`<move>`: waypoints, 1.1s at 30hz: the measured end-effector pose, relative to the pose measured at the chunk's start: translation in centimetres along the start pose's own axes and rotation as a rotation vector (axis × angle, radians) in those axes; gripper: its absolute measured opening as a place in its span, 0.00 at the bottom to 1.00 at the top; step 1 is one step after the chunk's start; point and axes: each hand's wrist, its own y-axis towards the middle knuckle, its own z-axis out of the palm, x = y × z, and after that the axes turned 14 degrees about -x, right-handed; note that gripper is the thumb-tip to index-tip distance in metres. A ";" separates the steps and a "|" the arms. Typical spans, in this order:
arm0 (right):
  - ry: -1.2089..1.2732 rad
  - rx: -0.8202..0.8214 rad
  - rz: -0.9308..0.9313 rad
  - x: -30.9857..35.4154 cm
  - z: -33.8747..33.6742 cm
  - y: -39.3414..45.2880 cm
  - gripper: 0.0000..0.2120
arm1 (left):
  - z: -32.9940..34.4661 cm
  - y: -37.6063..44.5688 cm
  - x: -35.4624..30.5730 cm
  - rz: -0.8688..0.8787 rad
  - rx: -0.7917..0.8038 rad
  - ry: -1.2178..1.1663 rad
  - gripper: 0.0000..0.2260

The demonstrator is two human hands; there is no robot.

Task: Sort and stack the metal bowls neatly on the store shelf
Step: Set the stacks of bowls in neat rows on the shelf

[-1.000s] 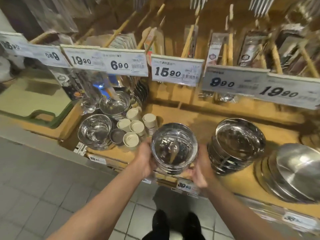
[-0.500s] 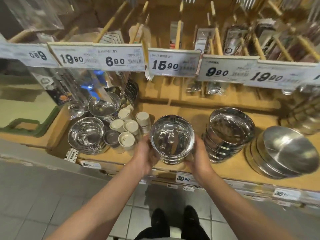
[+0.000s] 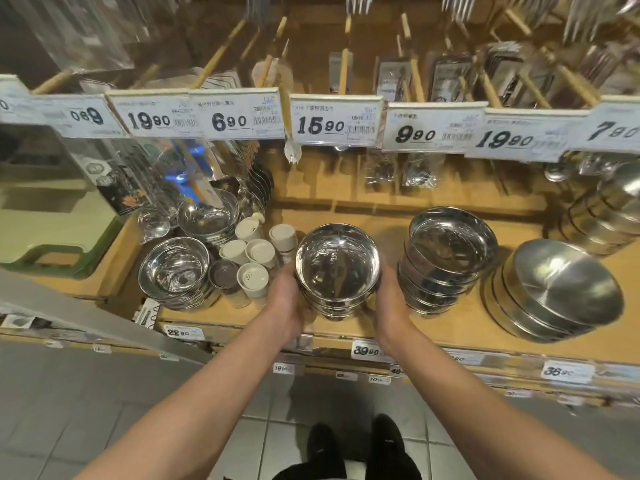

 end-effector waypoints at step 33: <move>0.024 -0.097 0.040 -1.2 0.8 0.9 0.16 | -0.7 -1.3 -0.4 0.087 -0.049 -0.026 0.13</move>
